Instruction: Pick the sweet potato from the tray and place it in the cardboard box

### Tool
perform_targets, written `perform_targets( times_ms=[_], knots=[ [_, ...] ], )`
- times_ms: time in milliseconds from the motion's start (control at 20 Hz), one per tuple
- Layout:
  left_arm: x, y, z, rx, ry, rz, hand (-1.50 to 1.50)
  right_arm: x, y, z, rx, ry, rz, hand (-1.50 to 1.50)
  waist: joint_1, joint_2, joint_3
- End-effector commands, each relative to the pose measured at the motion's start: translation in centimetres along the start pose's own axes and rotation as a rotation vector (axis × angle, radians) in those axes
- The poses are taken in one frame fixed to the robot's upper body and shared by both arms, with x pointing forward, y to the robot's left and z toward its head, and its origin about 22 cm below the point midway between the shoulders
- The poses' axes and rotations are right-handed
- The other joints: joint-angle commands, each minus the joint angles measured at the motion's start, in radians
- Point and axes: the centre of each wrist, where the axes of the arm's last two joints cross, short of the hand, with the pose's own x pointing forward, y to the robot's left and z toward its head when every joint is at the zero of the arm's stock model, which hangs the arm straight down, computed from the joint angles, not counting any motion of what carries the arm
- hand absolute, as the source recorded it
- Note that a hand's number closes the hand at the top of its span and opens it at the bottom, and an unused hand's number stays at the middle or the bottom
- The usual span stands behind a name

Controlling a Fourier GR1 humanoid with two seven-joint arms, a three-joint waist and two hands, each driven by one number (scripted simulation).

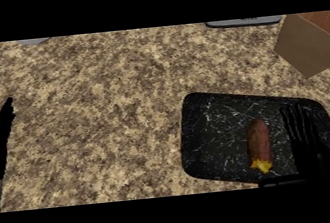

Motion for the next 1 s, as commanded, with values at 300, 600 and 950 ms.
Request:
perform_targets(
  times_ms=[300, 600, 950],
  knots=[
    [0.3, -0.7, 0.2, -0.022, -0.007, 0.003, 0.00, 1.8, -5.7, -3.4, 0.340, 0.242, 0.360, -1.50, 0.006, 0.019, 0.026],
    [0.6, 0.2, -0.8, 0.007, 0.009, -0.006, 0.00, 2.4, -3.7, -5.7, 0.538, 0.361, 0.445, -1.50, -0.007, 0.017, 0.025],
    [0.2, 0.0, 0.5, 0.012, 0.002, -0.001, 0.00, 2.4, -3.2, -8.0, 0.578, 0.415, 0.495, -1.50, -0.007, 0.016, 0.026]
  ],
)
